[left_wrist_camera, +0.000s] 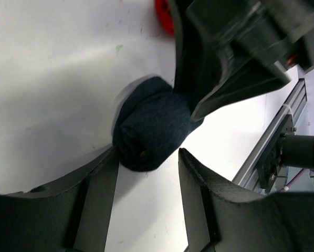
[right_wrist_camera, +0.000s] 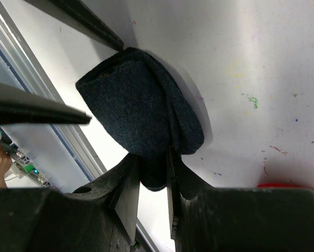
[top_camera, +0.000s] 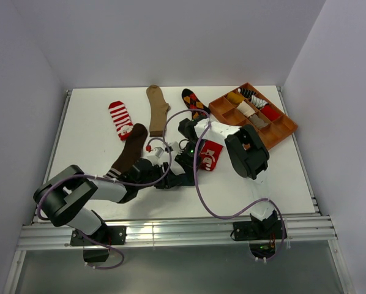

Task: Roll the socks
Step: Roll the sock at the center of the board.

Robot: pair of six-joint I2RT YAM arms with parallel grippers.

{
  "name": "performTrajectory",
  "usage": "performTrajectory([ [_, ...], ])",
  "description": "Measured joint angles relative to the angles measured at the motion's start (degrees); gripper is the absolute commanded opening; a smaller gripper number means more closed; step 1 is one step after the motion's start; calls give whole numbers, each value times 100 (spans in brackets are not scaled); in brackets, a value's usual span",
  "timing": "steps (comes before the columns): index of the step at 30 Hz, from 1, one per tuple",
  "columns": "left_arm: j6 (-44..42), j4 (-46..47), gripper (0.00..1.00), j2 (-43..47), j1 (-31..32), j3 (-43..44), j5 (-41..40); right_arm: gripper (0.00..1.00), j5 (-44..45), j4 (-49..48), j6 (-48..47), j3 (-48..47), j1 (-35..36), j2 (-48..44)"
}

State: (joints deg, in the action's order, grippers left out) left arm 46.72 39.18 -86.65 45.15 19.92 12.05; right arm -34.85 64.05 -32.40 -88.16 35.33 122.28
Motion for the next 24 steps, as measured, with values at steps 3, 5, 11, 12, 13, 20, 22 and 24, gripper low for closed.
performTrajectory([
  [3,-52,-48,55,-4,-11,122,-9,26,0,2,0,0,0,2],
  [5,-55,-48,55,-26,-24,155,-9,26,0,2,0,0,0,2],
  [11,-44,87,54,-328,-33,199,9,26,-9,4,2,0,-2,11],
  [12,-35,136,54,-361,-37,201,13,26,-9,4,2,0,-4,13],
  [13,-31,190,54,-393,-39,201,20,26,-11,4,2,-2,-7,17],
  [20,151,570,55,-623,-46,201,92,26,-42,50,42,-46,-13,68],
  [22,219,691,55,-695,-50,201,118,26,-44,57,44,-50,-13,74],
  [24,269,791,55,-754,-55,201,140,26,-44,63,44,-55,-13,79],
])
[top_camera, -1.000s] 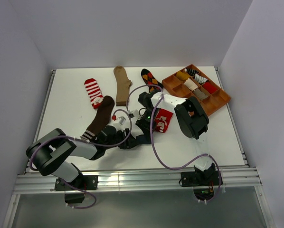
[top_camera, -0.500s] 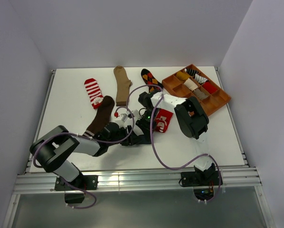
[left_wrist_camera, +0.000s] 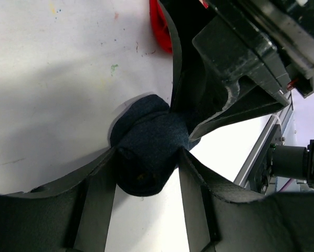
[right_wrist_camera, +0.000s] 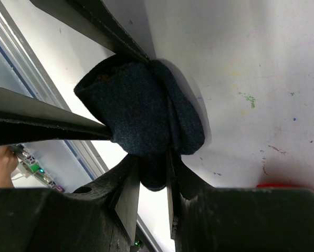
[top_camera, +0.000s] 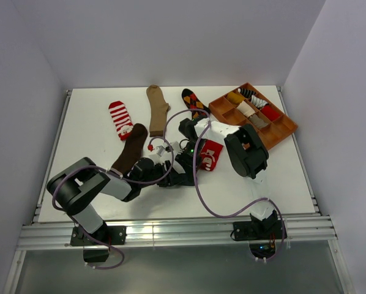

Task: Roll the socks
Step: Roll the sock at the center of the board.

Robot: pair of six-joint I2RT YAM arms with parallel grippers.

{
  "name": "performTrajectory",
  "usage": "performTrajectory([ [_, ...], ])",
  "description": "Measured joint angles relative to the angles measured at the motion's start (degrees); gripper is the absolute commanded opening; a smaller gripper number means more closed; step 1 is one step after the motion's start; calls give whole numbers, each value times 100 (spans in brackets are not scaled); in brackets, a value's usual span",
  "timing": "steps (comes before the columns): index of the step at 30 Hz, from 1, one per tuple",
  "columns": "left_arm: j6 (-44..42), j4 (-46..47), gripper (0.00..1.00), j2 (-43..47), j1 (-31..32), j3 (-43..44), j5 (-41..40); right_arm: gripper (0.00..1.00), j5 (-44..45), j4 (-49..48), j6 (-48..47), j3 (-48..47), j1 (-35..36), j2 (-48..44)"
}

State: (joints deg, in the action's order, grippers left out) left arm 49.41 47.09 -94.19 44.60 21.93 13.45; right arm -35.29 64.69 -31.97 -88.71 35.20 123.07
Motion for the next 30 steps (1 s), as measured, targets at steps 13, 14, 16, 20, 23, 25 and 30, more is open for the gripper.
performTrajectory([
  [13,330,122,28,-129,-4,-15,7,26,9,11,76,-26,0,22],
  [14,387,118,24,-129,-4,-15,-2,26,11,11,83,-28,0,24],
  [16,470,107,9,-129,-7,-13,-9,26,11,15,94,-35,0,31],
  [20,588,-2,0,-127,-7,39,-33,29,39,15,129,-35,0,31],
  [23,649,-260,0,-109,-11,166,-39,37,70,9,170,-35,-13,31],
  [25,680,-428,0,-98,-11,249,-44,41,118,-22,205,-24,-24,26],
  [30,693,-973,0,-11,-11,461,-68,52,177,-155,254,66,-76,-28],
])
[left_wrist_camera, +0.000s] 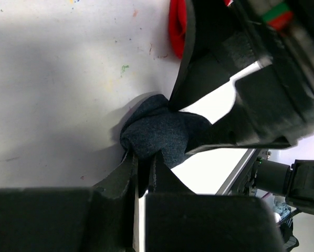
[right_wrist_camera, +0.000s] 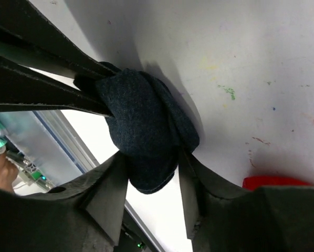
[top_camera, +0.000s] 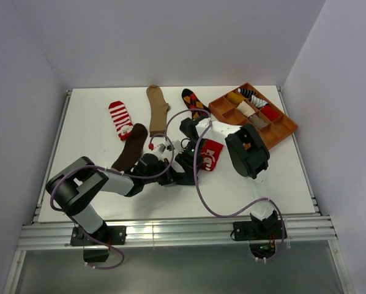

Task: Roll the socks
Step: Roll the sock at the center of the board.

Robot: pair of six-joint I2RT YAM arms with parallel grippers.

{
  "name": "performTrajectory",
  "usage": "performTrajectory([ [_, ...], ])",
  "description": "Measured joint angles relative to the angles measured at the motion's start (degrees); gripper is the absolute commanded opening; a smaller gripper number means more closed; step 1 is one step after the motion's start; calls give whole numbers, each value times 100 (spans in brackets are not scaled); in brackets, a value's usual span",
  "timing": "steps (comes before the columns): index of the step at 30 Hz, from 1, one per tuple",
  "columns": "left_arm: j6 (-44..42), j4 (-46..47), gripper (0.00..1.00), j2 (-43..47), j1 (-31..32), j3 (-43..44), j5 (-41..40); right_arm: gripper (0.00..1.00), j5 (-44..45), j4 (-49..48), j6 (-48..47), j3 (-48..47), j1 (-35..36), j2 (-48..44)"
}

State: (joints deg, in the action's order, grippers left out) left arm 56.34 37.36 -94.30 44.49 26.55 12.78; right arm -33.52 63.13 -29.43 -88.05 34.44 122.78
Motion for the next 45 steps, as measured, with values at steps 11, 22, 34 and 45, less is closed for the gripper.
performTrajectory([
  [11,-4,-986,0,-11,-11,573,-212,59,-85,-579,59,289,-391,-313],
  [22,-24,-1598,0,-203,-225,1016,219,60,-133,-1593,-103,1093,-997,-1578],
  [34,-208,-2907,0,-348,-739,1563,1281,68,105,-2944,-1217,3152,-1119,-3663],
  [45,-221,-3222,0,-544,-820,1731,1762,71,852,-4356,-1974,4649,273,-4833],
])
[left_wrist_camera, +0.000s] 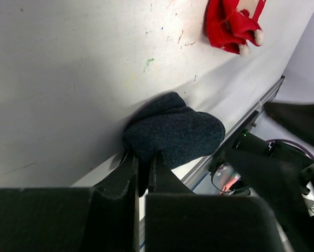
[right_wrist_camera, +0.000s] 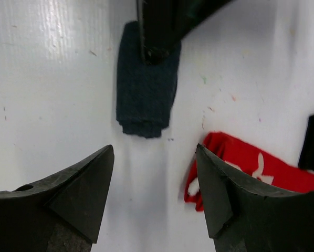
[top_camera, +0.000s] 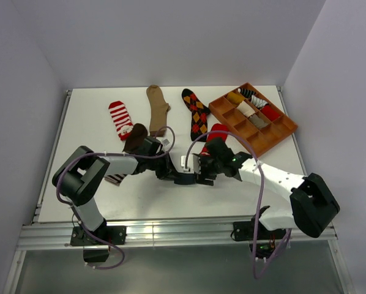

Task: Roll the socks
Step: Roll the sock at the center of the board, then pick up the sock at the center of the board.

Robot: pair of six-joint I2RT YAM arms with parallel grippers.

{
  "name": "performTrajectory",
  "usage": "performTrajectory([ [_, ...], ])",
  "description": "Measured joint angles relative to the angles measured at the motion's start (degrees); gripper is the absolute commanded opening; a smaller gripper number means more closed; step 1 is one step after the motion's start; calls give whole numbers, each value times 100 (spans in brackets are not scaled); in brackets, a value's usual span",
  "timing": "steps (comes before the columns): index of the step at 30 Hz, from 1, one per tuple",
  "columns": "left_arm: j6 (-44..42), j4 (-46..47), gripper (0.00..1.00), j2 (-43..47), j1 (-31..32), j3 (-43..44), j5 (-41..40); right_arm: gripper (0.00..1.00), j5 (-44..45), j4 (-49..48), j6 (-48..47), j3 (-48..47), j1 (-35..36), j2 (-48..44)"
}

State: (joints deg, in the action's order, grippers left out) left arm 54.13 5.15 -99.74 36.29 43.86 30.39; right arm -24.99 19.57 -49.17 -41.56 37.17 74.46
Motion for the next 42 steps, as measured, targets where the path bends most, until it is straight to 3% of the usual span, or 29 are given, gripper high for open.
performTrajectory([
  [15,9,11,0,-28,0,-33,157,72,787,-844,-111,380,1375,48],
  [30,-4,-149,0,-116,-4,44,382,68,1316,-1161,-170,380,1631,682],
  [42,-55,-420,1,-216,-20,184,610,54,1574,-1266,-160,197,1709,1121],
])
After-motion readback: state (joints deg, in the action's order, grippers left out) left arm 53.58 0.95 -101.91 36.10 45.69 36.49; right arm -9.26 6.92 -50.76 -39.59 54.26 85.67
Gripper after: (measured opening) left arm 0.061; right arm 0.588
